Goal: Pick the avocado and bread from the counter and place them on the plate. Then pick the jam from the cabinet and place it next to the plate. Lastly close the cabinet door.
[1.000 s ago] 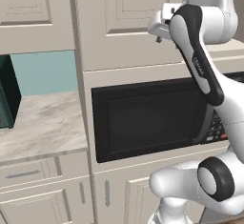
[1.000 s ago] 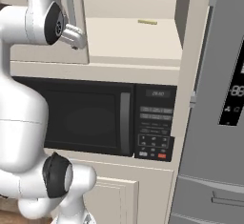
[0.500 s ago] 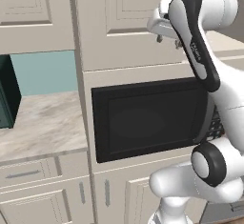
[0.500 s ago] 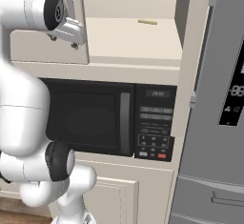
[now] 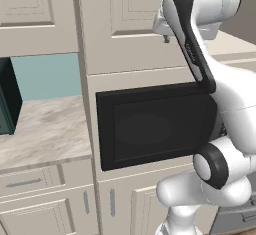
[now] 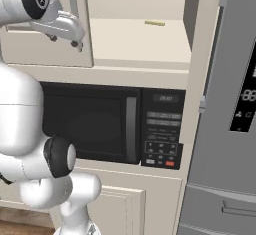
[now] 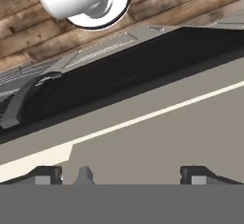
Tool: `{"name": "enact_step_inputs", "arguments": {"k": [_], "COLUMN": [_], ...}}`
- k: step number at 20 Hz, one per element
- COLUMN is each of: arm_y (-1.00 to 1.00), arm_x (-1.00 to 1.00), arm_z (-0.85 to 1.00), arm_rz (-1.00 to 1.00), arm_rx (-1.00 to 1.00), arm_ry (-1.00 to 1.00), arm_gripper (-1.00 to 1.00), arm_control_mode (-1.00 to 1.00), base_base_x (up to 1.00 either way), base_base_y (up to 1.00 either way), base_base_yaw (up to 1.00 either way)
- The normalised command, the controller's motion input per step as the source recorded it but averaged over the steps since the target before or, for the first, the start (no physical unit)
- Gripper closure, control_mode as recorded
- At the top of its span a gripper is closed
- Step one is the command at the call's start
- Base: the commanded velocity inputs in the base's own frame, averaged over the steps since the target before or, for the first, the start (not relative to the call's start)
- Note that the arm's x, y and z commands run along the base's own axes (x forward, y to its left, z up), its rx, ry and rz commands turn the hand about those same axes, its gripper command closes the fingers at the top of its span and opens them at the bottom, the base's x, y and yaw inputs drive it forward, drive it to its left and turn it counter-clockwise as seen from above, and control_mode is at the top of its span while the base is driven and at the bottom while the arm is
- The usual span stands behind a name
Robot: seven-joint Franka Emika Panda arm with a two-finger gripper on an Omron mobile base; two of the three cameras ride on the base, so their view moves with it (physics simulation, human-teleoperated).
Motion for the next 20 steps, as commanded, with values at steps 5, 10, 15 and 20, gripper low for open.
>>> {"name": "enact_step_inputs", "arguments": {"k": [5,10,15,20], "arm_y": [0.19,0.00,-0.03,-0.22], "arm_x": [-0.21,-0.26,-0.27,-0.82], "arm_z": [-0.34,-0.45,-0.22,0.38], "arm_rz": [-0.07,0.00,0.00,0.00], "arm_rx": [-0.02,0.00,0.00,0.02], "arm_ry": [-0.48,-0.68,-0.62,-0.39], "arm_gripper": [-1.00,-1.00,-1.00,-1.00], "arm_control_mode": [-1.00,-1.00,-1.00,-1.00], "base_base_x": [0.00,0.00,0.00,0.00], "base_base_y": [0.00,0.00,0.00,0.00], "base_base_yaw": [0.00,0.00,0.00,0.00]}}
